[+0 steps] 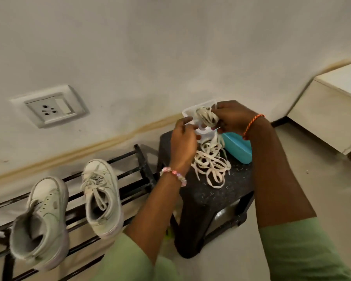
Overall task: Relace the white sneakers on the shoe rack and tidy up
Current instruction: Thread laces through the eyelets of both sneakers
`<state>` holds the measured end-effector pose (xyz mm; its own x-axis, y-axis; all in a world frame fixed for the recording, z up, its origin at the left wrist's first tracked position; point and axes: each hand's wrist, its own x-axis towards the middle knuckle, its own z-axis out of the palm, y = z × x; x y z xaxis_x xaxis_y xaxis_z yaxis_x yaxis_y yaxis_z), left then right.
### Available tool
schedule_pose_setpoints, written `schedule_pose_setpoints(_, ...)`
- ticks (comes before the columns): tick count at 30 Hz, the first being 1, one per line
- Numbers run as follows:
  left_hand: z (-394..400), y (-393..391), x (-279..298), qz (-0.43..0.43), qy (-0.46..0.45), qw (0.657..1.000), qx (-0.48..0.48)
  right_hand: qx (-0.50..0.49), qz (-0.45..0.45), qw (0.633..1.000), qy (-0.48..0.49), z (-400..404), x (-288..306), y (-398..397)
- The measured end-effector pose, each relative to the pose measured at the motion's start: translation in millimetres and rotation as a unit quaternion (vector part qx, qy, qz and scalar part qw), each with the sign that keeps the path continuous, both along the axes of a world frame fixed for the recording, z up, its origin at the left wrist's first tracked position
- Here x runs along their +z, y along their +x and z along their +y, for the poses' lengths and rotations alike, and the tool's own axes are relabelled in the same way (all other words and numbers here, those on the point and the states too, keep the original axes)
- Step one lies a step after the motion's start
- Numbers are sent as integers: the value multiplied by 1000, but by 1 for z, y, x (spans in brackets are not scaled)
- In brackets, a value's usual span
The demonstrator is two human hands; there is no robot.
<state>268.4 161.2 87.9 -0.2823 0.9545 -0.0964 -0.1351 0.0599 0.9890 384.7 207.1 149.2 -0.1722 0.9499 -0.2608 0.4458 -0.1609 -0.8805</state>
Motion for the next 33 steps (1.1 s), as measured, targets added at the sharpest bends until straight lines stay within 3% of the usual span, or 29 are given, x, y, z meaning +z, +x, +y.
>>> schedule_pose_setpoints(3, -20, -59, 19, -83, -22, 996, -2, 108, 1, 994, -31, -22, 1, -59)
schedule_pose_setpoints(8, -68, -163, 7, 77, -40, 996, -22, 234, -35, 966, -106, -71, -26, -173)
schedule_pose_setpoints(12, -107, -243, -16, 36, -67, 996, 57, 215, -48, 972, -84, -93, -47, -243)
schedule_pose_setpoints(15, -128, -286, -26, -12, -93, 993, 67, 253, -79, 963, -44, -103, -57, -283)
schedule_pose_setpoints(19, -143, -322, -39, 20, -85, 993, 79, 250, -52, 966, -46, -110, -71, -322)
schedule_pose_setpoints(28, -144, -371, -54, 6, -115, 987, 112, 260, -17, 965, 17, -113, -104, -358)
schedule_pose_setpoints(33, -148, -366, -60, -47, -127, 989, 61, 255, -63, 951, 163, -114, -120, -363)
